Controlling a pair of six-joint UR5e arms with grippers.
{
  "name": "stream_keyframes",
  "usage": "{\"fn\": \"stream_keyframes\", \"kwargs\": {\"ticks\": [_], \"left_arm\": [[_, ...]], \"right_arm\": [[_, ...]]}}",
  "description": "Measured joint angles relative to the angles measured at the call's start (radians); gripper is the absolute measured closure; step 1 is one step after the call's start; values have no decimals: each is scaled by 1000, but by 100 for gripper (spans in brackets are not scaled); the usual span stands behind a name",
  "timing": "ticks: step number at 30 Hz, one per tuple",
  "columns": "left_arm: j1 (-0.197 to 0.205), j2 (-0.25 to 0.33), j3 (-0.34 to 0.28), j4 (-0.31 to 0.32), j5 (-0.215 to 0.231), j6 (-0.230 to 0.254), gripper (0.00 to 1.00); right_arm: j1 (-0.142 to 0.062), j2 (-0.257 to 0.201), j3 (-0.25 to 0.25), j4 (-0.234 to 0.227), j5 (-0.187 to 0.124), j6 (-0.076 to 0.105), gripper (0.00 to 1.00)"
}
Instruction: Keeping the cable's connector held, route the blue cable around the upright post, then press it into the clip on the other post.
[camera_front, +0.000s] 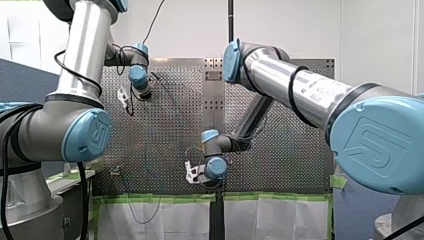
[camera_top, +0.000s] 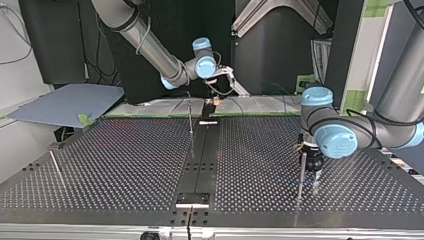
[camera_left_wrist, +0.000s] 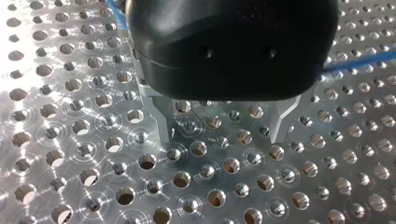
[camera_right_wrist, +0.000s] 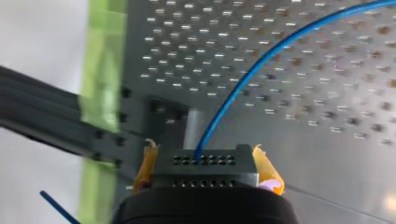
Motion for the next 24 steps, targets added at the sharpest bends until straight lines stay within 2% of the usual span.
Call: {"fn": "stream_keyframes", "kwargs": {"ticks": [3,8,11,16,24], "left_arm": [[1,0,0,0,-1,0,2],[3,0,0,0,-1,1,2],[4,0,0,2,-1,0,2],[6,0,0,1,-1,0,2],[6,0,0,-1,-1,0,2]], "right_arm": [[-5,27,17,-20,0,12,100],[-23,41,69,-73,-3,60,100],[-38,51,100,-104,-2,81,100],[-57,93,153,-160,2,91,100],[-77,131,188,-250,13,92,100]]}}
